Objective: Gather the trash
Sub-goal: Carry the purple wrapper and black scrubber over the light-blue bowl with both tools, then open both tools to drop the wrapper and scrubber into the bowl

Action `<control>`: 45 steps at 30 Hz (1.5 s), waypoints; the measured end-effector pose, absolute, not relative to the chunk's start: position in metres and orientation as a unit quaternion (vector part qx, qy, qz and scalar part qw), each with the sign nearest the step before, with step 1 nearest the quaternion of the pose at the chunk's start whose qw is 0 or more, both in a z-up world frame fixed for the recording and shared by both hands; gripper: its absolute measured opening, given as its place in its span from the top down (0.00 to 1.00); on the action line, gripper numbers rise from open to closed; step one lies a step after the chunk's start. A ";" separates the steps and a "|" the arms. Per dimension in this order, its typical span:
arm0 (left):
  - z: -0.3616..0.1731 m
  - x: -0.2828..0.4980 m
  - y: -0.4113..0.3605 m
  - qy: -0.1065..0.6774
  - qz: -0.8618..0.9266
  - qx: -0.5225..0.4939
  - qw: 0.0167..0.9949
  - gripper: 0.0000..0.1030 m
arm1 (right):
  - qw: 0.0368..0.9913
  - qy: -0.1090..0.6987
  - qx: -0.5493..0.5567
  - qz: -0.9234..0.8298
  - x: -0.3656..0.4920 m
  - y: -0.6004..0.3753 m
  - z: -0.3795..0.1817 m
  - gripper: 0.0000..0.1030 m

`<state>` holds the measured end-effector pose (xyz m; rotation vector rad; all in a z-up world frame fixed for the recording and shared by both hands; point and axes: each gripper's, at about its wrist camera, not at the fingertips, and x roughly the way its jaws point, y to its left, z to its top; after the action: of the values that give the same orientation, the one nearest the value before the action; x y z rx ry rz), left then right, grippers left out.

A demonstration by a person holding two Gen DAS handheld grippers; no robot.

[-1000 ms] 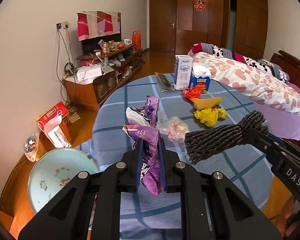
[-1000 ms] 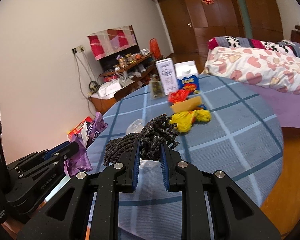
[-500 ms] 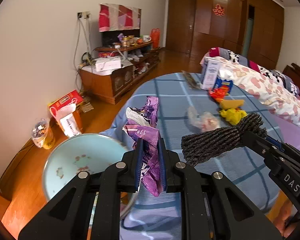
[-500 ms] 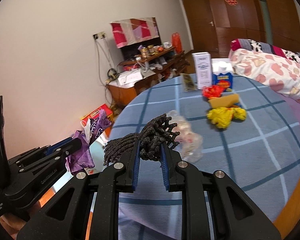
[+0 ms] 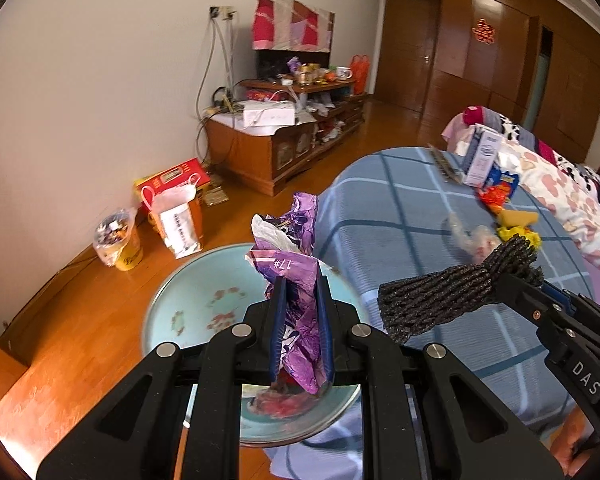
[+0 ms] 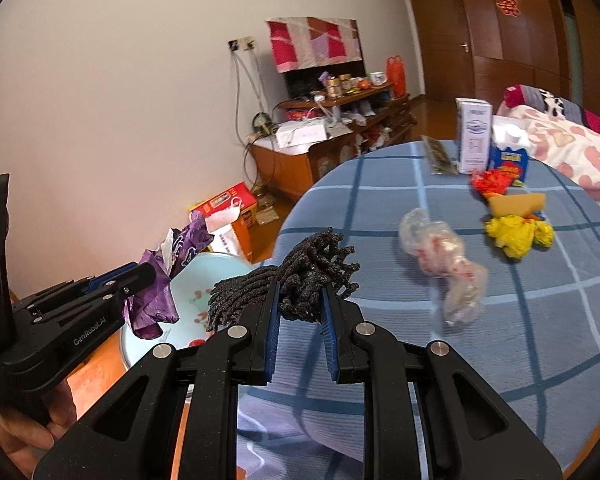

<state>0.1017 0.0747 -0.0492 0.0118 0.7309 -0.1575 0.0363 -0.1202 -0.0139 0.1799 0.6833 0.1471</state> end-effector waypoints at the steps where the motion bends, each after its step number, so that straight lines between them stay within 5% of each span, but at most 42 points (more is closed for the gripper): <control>1: -0.051 0.102 0.079 0.359 -0.073 0.004 0.930 0.85 | 0.935 0.337 0.084 0.076 0.039 -0.115 -0.016 0.81; 29: -0.092 0.108 0.115 0.412 -0.017 0.012 0.911 0.85 | 0.898 0.419 0.021 0.131 0.094 -0.037 -0.082 0.78; 45: -0.097 0.114 0.111 0.424 -0.007 0.008 0.906 0.78 | 0.913 0.391 0.064 0.095 0.085 -0.067 -0.069 0.58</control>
<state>0.1137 0.1113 -0.0970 0.0171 0.8751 -0.0137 0.0851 -0.0667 -0.0686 0.1327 0.8065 0.1961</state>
